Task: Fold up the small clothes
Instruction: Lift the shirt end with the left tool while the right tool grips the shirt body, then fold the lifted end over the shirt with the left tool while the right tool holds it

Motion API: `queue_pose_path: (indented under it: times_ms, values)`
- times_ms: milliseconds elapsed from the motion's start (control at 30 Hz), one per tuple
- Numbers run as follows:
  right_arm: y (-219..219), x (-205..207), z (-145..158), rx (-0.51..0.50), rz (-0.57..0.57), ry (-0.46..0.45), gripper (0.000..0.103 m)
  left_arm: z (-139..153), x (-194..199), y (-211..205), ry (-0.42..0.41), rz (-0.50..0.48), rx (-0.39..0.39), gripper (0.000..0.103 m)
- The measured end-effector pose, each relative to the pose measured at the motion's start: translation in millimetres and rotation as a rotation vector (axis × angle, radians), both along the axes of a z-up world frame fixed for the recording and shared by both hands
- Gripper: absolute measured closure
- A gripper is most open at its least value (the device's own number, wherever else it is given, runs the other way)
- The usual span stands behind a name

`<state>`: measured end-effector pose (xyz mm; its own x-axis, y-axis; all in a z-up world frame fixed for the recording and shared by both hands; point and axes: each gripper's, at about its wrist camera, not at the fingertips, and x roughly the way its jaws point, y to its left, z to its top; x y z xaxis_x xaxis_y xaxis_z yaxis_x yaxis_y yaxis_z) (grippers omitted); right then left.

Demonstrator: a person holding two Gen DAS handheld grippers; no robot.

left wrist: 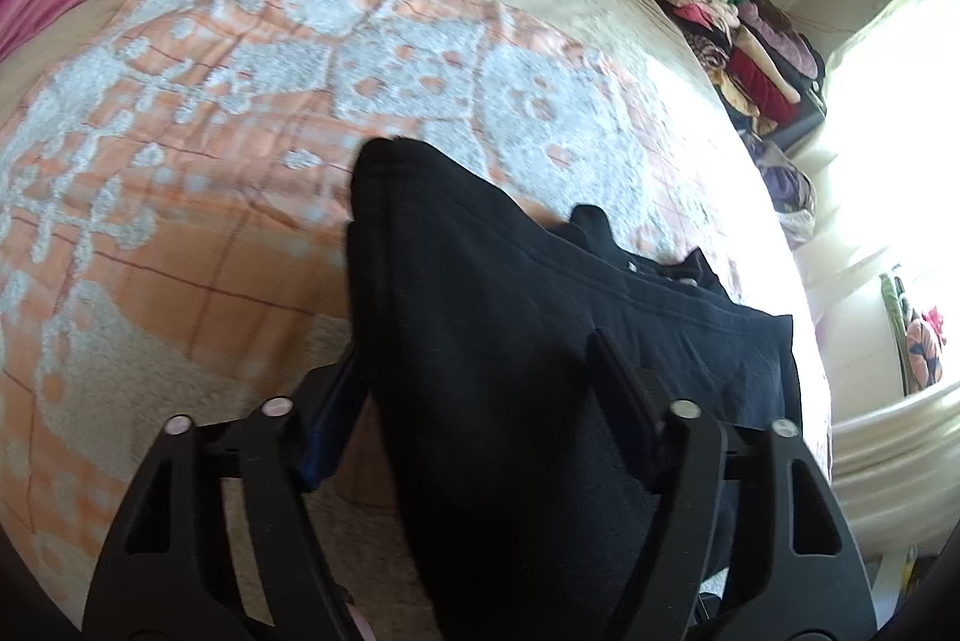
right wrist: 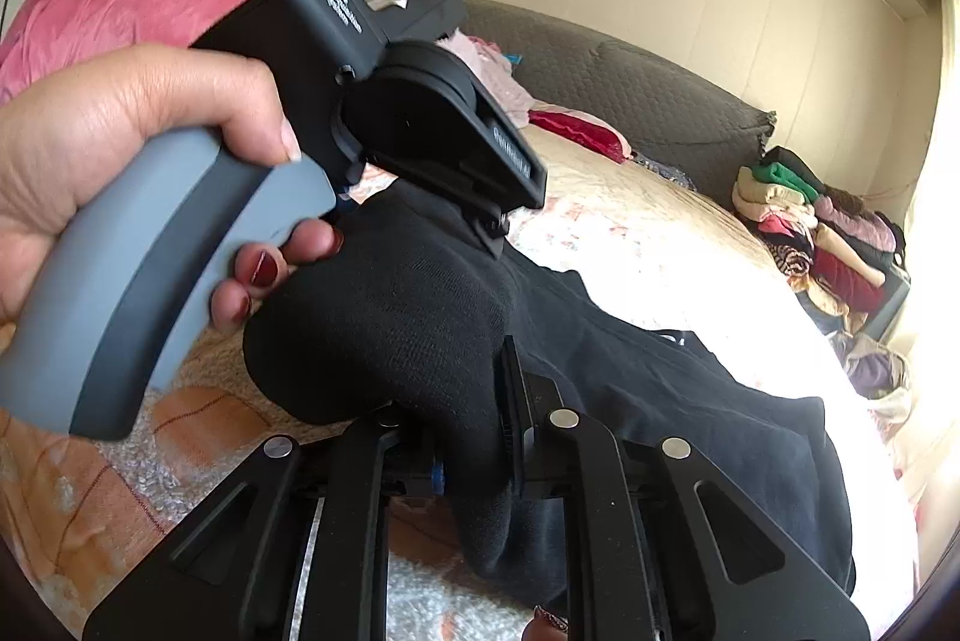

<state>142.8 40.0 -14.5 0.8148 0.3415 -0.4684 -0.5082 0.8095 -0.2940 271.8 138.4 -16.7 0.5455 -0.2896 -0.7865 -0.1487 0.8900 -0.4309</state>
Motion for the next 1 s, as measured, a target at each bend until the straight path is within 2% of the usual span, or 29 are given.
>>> queue_pose_path:
  times_ms: [67, 133, 233, 733, 1000]
  values:
    - [-4.7, -0.1, 2.9, 0.017, -0.009, -0.002, 0.09, 1.0, 1.1, -8.8, 0.002, -0.018, 0.015, 0.052]
    - [-9.5, 0.4, 5.3, 0.034, -0.017, 0.007, 0.09, 2.6, 1.0, -15.7, -0.003, -0.026, 0.014, 0.069]
    - [-15.8, 0.1, 9.6, 0.061, -0.027, 0.01, 0.091, 11.6, -1.1, -24.7, -0.026, -0.029, 0.028, 0.078]
    - [-69.9, -12.3, 29.7, 0.175, -0.087, -0.015, 0.091, 62.2, -11.2, -84.9, -0.152, -0.065, 0.139, 0.081]
    - [-98.3, -16.4, 33.6, 0.2, -0.139, -0.019, 0.091, 71.0, -8.1, -119.5, -0.187, -0.1, 0.161, 0.081]
